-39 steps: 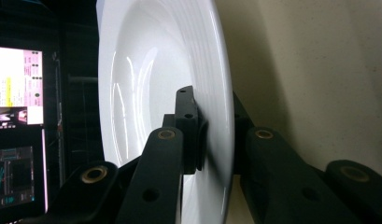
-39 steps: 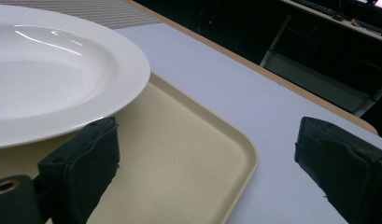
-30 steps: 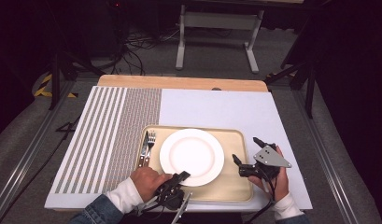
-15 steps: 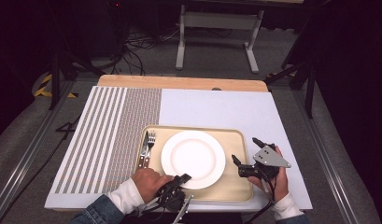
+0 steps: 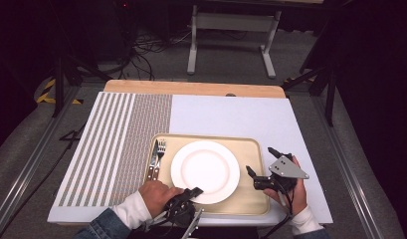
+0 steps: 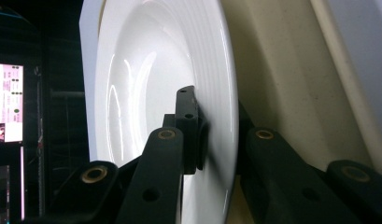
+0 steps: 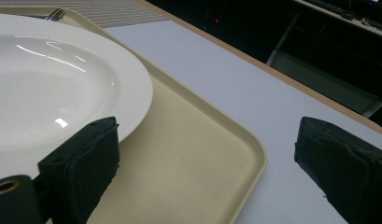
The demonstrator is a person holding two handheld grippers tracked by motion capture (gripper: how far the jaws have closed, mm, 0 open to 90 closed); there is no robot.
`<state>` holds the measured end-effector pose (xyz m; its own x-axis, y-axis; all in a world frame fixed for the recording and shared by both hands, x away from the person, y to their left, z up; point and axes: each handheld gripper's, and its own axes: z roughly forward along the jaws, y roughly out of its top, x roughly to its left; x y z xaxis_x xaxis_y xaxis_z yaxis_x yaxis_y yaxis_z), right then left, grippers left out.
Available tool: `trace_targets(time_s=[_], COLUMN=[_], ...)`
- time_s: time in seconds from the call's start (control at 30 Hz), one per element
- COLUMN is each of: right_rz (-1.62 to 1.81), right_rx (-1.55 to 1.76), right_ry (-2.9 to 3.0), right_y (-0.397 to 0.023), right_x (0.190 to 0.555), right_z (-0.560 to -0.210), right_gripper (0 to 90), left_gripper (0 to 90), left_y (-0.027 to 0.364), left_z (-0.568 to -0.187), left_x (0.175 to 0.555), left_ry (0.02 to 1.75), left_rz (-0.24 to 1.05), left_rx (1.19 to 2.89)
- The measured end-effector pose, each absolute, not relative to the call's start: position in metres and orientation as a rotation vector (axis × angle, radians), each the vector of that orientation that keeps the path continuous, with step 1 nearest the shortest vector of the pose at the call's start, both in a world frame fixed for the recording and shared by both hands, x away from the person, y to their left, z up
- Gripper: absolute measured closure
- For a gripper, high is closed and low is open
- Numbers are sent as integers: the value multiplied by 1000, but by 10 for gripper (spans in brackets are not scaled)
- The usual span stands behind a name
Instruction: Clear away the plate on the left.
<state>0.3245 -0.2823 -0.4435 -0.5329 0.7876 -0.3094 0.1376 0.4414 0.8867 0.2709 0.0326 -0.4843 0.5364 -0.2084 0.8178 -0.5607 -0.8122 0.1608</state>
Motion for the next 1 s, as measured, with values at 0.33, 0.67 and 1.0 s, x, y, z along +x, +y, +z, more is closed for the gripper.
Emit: trace_targets(time_s=[0.33,0.67,1.0], right_rz=[1102,1095,1093], right_rx=[765,761,756], right_ry=[1967,1976,1985], right_y=[-281,-280,-279], right_x=[324,324,325], right_z=[-444,-445,-445], right_gripper=[77,78,77], left_gripper=[803,790,718], left_y=[35,38,42], left_z=[-482,-480,-476], left_x=[271,271,275], left_ry=[-660,-646,-601], left_rz=[1156,1078,1035], left_rx=[2375,2392,2395])
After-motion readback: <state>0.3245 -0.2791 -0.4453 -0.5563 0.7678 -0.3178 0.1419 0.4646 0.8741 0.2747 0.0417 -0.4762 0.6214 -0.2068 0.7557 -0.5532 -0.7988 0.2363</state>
